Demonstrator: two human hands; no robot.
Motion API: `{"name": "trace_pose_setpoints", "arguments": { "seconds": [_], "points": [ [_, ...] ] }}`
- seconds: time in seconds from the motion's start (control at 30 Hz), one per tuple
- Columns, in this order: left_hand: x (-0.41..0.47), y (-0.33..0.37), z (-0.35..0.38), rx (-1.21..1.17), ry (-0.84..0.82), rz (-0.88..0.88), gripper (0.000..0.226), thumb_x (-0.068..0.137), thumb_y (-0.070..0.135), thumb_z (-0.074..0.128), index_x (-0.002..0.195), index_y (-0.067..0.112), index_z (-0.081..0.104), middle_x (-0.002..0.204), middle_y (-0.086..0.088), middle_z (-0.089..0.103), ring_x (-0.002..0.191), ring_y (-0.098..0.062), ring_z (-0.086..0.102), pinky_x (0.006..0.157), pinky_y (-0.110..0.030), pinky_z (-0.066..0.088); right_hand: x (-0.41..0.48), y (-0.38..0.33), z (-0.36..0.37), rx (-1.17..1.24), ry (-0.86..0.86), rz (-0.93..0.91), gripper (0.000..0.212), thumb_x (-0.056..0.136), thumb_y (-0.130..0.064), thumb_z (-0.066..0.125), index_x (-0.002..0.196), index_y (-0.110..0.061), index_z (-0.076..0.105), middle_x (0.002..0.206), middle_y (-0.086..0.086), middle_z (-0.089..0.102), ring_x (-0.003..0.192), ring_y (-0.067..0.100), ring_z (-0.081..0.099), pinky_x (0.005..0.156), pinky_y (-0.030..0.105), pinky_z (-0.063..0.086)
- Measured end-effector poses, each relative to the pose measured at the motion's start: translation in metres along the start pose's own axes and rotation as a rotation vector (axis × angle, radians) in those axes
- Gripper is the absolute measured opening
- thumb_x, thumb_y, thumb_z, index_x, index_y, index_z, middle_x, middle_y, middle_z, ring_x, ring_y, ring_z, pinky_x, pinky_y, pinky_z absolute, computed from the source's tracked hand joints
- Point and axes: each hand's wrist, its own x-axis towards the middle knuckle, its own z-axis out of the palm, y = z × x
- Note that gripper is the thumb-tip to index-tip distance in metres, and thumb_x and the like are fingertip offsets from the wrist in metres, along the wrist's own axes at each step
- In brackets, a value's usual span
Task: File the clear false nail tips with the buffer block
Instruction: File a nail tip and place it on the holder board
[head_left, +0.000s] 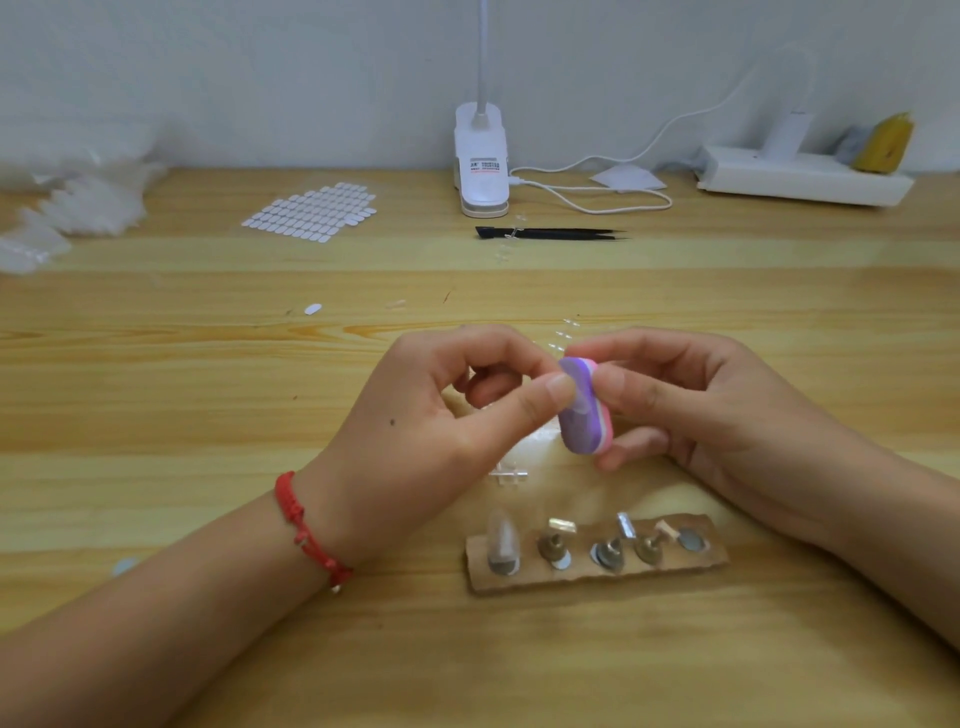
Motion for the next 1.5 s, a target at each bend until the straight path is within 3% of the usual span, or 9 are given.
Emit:
{"name": "trace_pose_setpoints", "arguments": {
  "seconds": [0.27, 0.33, 0.47, 0.57, 0.73, 0.87, 1.27, 1.4, 1.5],
  "points": [
    [0.0002, -0.0014, -0.0004, -0.012, 0.052, -0.015, 0.012, 0.079, 0.026, 0.064, 0.069, 0.020, 0.067, 0.059, -0.009, 0.031, 0.058, -0.018, 0.035, 0.057, -0.028, 0.031, -0.0006, -0.0006, 0.0001, 0.001, -0.017, -0.005, 0.025, 0.065, -0.032, 0.074, 0.089, -0.025, 0.079, 0.077, 0.000, 0.075, 0.068, 0.008, 0.069, 0.058, 0.019, 0.055],
    [0.0008, -0.0016, -0.0009, -0.002, 0.064, -0.015, 0.012, 0.078, 0.026, 0.064, 0.068, 0.019, 0.066, 0.059, -0.014, 0.032, 0.059, -0.020, 0.034, 0.058, -0.026, 0.032, -0.0002, -0.0008, 0.0006, 0.005, -0.014, -0.009, 0.025, 0.065, -0.032, 0.074, 0.089, -0.026, 0.079, 0.076, -0.001, 0.074, 0.068, 0.008, 0.069, 0.058, 0.019, 0.055],
    [-0.0016, 0.0000, 0.0009, 0.012, 0.004, 0.016, 0.012, 0.079, 0.025, 0.064, 0.069, 0.019, 0.067, 0.056, -0.005, 0.030, 0.056, -0.010, 0.035, 0.060, -0.017, 0.032, 0.0001, -0.0005, -0.0004, 0.016, -0.002, -0.001, 0.026, 0.065, -0.031, 0.074, 0.089, -0.024, 0.079, 0.077, 0.001, 0.074, 0.068, 0.009, 0.070, 0.057, 0.019, 0.055],
    [-0.0004, -0.0007, -0.0001, -0.013, 0.088, -0.027, 0.011, 0.078, 0.027, 0.065, 0.068, 0.023, 0.066, 0.060, -0.013, 0.029, 0.058, -0.013, 0.033, 0.057, -0.021, 0.031, 0.0003, -0.0007, 0.0000, 0.020, 0.001, 0.003, 0.026, 0.064, -0.030, 0.074, 0.089, -0.023, 0.079, 0.074, 0.000, 0.074, 0.065, 0.008, 0.069, 0.056, 0.018, 0.055],
    [-0.0002, -0.0016, 0.0007, 0.009, 0.062, -0.014, 0.011, 0.079, 0.026, 0.065, 0.069, 0.021, 0.066, 0.057, -0.003, 0.029, 0.056, -0.013, 0.035, 0.059, -0.022, 0.033, 0.0007, -0.0013, -0.0014, 0.041, -0.007, 0.010, 0.025, 0.063, -0.030, 0.074, 0.086, -0.024, 0.080, 0.073, -0.001, 0.073, 0.064, 0.007, 0.068, 0.055, 0.018, 0.055],
    [0.0005, -0.0029, -0.0005, 0.016, 0.152, -0.026, 0.012, 0.078, 0.027, 0.065, 0.069, 0.019, 0.066, 0.062, -0.013, 0.031, 0.063, -0.026, 0.035, 0.061, -0.022, 0.032, 0.0001, -0.0018, -0.0014, 0.022, -0.034, 0.013, 0.027, 0.065, -0.030, 0.074, 0.090, -0.022, 0.079, 0.072, -0.001, 0.073, 0.064, 0.008, 0.068, 0.057, 0.018, 0.055],
    [-0.0002, -0.0011, 0.0010, 0.013, 0.101, -0.022, 0.012, 0.078, 0.027, 0.065, 0.069, 0.018, 0.067, 0.060, -0.012, 0.031, 0.062, -0.027, 0.035, 0.061, -0.025, 0.032, -0.0006, 0.0002, 0.0007, 0.028, 0.047, -0.007, 0.023, 0.066, -0.027, 0.079, 0.089, -0.022, 0.079, 0.077, 0.001, 0.074, 0.067, 0.009, 0.070, 0.056, 0.019, 0.055],
    [-0.0004, -0.0013, 0.0010, 0.013, 0.092, -0.020, 0.013, 0.078, 0.027, 0.065, 0.070, 0.018, 0.068, 0.057, -0.002, 0.030, 0.061, -0.025, 0.036, 0.060, -0.023, 0.033, 0.0000, -0.0002, 0.0016, 0.044, 0.063, -0.008, 0.027, 0.062, -0.030, 0.074, 0.087, -0.022, 0.079, 0.080, 0.003, 0.075, 0.069, 0.011, 0.070, 0.055, 0.019, 0.055],
    [0.0001, -0.0021, 0.0008, 0.021, 0.133, -0.027, 0.012, 0.078, 0.027, 0.065, 0.070, 0.019, 0.068, 0.060, -0.012, 0.032, 0.062, -0.024, 0.035, 0.061, -0.021, 0.033, -0.0002, -0.0006, 0.0020, 0.021, 0.048, -0.007, 0.025, 0.063, -0.029, 0.075, 0.087, -0.022, 0.079, 0.078, 0.003, 0.075, 0.068, 0.010, 0.070, 0.056, 0.019, 0.055]
  ]
}}
